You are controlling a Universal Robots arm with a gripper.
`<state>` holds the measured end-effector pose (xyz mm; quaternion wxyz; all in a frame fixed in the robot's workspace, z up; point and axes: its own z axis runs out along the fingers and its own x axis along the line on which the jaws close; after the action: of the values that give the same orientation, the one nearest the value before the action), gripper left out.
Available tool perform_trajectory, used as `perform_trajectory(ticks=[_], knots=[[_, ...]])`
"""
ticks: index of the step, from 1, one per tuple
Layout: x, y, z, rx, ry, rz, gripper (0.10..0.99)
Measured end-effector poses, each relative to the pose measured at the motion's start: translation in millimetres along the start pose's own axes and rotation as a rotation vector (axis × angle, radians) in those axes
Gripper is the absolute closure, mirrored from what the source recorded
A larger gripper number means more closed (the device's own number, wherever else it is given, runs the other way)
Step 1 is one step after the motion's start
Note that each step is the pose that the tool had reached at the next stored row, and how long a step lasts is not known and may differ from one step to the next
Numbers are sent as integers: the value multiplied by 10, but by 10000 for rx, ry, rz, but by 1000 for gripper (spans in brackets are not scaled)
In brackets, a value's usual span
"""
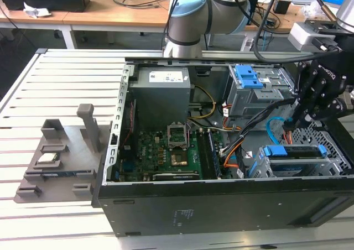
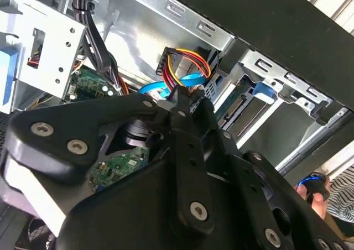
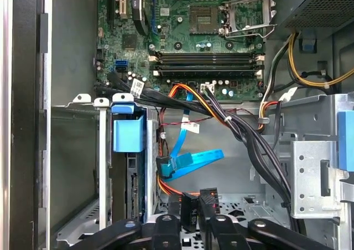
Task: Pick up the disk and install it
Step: 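Insert the first disk wire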
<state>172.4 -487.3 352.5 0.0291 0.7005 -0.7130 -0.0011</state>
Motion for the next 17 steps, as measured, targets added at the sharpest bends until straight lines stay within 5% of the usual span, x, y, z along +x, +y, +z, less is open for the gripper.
perform_trajectory(ticks=[1, 2, 8, 17], knots=[[0, 0, 0, 0, 0, 0, 800], [0, 0, 1, 0, 0, 0, 918], [5, -1, 4, 0, 2, 0, 918], [166, -4, 10, 0, 8, 0, 918]])
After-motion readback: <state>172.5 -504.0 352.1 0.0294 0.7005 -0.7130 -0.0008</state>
